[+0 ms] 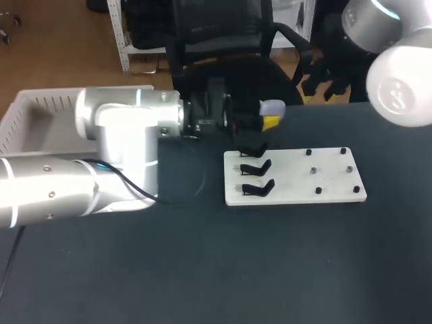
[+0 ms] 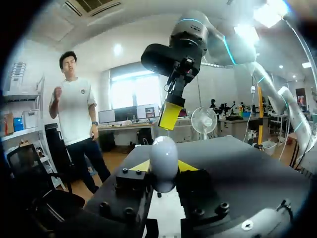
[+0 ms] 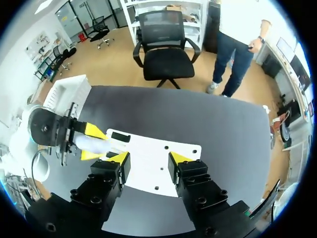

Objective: Pick up each earbud case from the left stands, insert the matching earbuds, close the lid, and place the case in the box.

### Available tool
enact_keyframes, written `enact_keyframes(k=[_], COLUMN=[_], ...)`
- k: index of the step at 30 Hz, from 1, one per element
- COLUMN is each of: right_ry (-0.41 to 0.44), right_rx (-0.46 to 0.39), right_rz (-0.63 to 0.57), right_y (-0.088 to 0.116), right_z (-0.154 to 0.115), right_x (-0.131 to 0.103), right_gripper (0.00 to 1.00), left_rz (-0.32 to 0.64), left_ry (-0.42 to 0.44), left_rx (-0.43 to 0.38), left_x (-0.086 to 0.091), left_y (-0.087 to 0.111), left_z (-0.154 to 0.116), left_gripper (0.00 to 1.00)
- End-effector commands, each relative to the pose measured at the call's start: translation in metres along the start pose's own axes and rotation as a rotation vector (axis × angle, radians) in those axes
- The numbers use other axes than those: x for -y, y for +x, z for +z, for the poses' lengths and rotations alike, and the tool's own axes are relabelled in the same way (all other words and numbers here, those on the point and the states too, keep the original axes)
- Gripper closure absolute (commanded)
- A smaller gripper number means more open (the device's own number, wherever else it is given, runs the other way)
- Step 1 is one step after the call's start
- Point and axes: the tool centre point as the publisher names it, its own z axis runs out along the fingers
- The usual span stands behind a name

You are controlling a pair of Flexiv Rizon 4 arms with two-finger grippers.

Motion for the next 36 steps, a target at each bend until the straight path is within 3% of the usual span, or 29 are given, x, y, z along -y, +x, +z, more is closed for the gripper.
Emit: enact_keyframes(k=[1,2,4,8,14,19,21,28,30,32,36], right_ry=[0.012,0.017,0.02,0.024,0.013,0.029,0.03,0.062,0.069,0.081,0.094], right_rx=[0.086,0.086,0.076,0.064,0.079,0.078,0.077,0.052,0.045,0.038,0.024], right_rz=[0.03,0.042,0.051,0.056,0.068,0.056,0.061,0.054,0.047,0.038,0.03], right_y=[0.022,0.024,0.029,0.04,0.046,0.044,0.043,0.037,0.035,0.034,0.033], right_z=[-0.013,-0.013,-0.013,-0.01,-0.01,-0.011,-0.012,-0.018,-0.019,-0.02,-0.023], right_x=[0.016,0.02,0.024,0.025,0.021,0.015,0.015,0.011,0.011,0.01,0.007], right_gripper=[0.36,0.32,0.15,0.0,0.0,0.0,0.0,0.0,0.0,0.0,0.0], left_rz=[0.044,0.058,0.101,0.116,0.14,0.104,0.09,0.002,-0.03,-0.038,-0.077], left_ry=[-0.131,-0.153,-0.199,-0.272,-0.376,-0.448,-0.479,-0.535,-0.576,-0.552,-0.546], left_rx=[-0.039,-0.056,-0.06,-0.126,-0.148,-0.161,-0.156,-0.256,-0.24,-0.298,-0.334], left_x=[0.01,0.008,-0.001,-0.018,-0.036,-0.054,-0.058,-0.074,-0.077,-0.081,-0.087], left_y=[-0.019,-0.022,-0.022,-0.019,-0.017,0.004,0.015,0.056,0.068,0.079,0.101], left_z=[-0.074,-0.087,-0.121,-0.18,-0.248,-0.293,-0.304,-0.325,-0.329,-0.327,-0.323], left_gripper=[1.0,1.0,1.0,1.0,1.0,1.0,1.0,1.0,1.0,1.0,1.0])
